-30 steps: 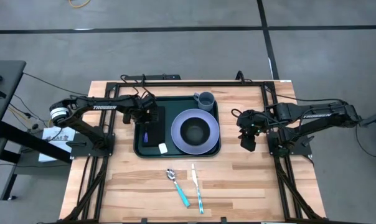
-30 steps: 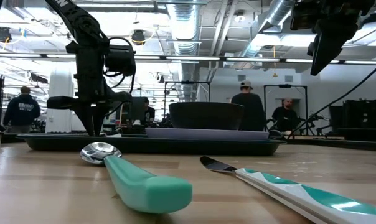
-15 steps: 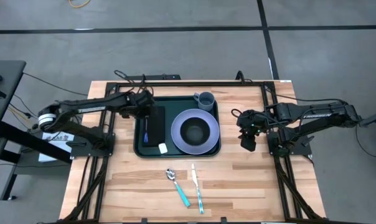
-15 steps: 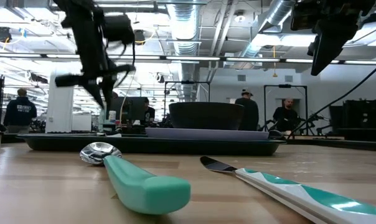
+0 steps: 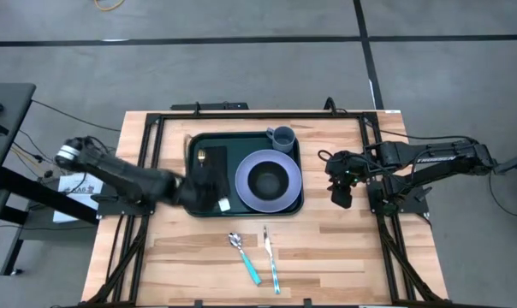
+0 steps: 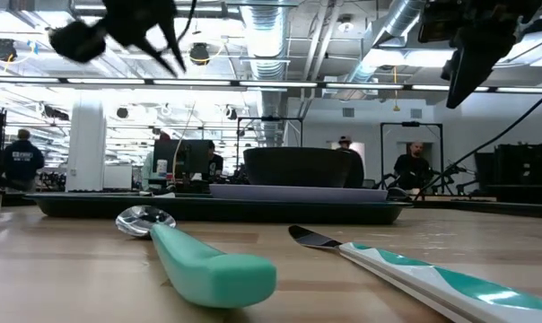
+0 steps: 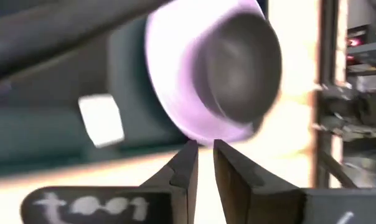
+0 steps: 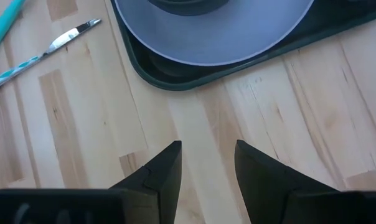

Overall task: Set up tray
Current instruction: Put the blue spoon to the right of the purple fork on top of the napkin, then put the blue knife to the right of the blue spoon on top of the napkin

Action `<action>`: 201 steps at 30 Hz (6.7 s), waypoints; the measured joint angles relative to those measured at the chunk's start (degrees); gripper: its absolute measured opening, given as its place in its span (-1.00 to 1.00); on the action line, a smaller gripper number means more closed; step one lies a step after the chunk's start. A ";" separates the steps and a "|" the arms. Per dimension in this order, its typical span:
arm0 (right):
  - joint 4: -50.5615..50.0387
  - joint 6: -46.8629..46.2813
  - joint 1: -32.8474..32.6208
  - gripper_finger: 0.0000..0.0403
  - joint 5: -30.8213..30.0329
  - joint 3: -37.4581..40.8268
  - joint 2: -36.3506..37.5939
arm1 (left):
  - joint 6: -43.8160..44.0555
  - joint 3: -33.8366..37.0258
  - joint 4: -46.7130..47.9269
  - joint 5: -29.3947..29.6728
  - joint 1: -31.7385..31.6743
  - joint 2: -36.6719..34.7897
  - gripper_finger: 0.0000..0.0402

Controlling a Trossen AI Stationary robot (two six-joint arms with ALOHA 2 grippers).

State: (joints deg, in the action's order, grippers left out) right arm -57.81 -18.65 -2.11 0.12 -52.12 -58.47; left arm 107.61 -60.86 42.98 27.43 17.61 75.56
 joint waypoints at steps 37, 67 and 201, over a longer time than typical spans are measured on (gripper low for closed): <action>2.57 14.72 0.02 -0.31 0.07 0.00 -0.01 | 25.16 -32.17 6.20 -28.27 8.68 45.69 -0.16; 2.64 17.77 0.02 -0.31 0.09 0.00 -0.01 | 22.10 -32.37 6.54 -31.85 9.24 51.27 -0.91; -7.72 14.17 7.39 -0.31 0.14 0.00 0.00 | -1.83 -22.67 -8.60 -6.30 1.47 25.94 -0.42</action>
State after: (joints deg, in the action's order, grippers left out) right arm -65.54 -4.47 5.28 0.26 -52.12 -58.47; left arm 105.78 -83.53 34.37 21.13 19.08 101.50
